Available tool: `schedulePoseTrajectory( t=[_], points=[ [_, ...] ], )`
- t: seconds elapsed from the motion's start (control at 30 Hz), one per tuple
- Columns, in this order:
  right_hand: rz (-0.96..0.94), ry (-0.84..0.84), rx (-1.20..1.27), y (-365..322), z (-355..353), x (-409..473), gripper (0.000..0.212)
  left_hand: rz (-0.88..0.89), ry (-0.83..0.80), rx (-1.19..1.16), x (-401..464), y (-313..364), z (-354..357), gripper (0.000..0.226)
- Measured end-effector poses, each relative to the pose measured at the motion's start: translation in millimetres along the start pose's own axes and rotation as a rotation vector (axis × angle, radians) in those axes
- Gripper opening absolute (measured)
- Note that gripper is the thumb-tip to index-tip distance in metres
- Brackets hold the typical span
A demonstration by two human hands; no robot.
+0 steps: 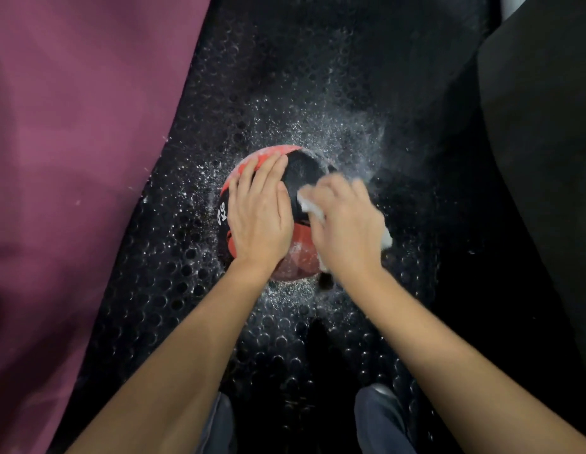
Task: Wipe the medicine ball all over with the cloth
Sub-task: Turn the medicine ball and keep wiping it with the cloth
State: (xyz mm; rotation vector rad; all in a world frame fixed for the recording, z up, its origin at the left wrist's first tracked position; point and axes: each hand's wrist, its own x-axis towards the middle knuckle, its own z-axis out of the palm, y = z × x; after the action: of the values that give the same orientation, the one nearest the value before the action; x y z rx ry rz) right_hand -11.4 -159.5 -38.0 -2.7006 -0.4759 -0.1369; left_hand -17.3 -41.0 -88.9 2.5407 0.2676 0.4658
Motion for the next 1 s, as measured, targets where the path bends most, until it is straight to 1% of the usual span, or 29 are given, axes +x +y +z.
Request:
schedulePoseTrajectory(
  t=[0.07,0.1,0.17,0.27,0.37,0.43,0.5,0.57,0.63,0.73,0.8,0.83,0.93,0.97,1.0],
  points=[
    [-0.091,0.024,-0.038,1,1,-20,0.024,0.0,0.004,-0.014,0,-2,-2,0.05],
    [-0.106,0.053,-0.053,3,2,-19,0.022,0.015,0.002,-0.018,-2,-3,-3,0.05],
    [-0.067,0.085,-0.061,5,5,1,0.016,0.042,-0.001,-0.008,-5,-4,-1,0.048],
    [-0.003,0.125,-0.064,-1,7,17,0.015,0.032,0.016,-0.002,-6,-3,1,0.048],
    [-0.073,0.129,-0.057,-2,7,-12,0.022,0.019,0.039,-0.01,-7,-4,0,0.048],
    [-0.11,0.13,-0.094,0,6,-21,0.022,0.031,0.044,-0.012,-9,-6,0,0.048],
    [-0.094,0.116,-0.134,1,5,-3,0.018,0.057,0.041,0.001,-11,-7,1,0.048],
    [0.008,0.004,-0.118,-1,0,24,0.015,0.065,0.037,0.018,-12,-5,3,0.047],
    [0.066,-0.054,-0.092,2,1,34,0.015,0.066,0.043,0.036,-11,-2,5,0.047],
    [-0.04,-0.039,-0.081,2,-3,13,0.014,0.075,0.044,0.052,-10,2,4,0.047],
    [-0.101,-0.016,-0.098,8,-5,6,0.014,0.112,0.045,0.067,-12,5,5,0.046],
    [-0.066,-0.05,-0.099,11,-7,13,0.015,0.13,0.038,0.072,-13,7,6,0.046],
    [0.142,-0.109,-0.052,22,-10,41,0.02,0.141,0.009,0.092,-13,19,11,0.047],
    [0.165,-0.11,-0.049,22,-10,42,0.02,0.139,0.009,0.099,-12,21,11,0.047],
    [0.145,-0.114,-0.058,19,-10,38,0.02,0.136,0.018,0.098,-11,21,12,0.046]
  ],
)
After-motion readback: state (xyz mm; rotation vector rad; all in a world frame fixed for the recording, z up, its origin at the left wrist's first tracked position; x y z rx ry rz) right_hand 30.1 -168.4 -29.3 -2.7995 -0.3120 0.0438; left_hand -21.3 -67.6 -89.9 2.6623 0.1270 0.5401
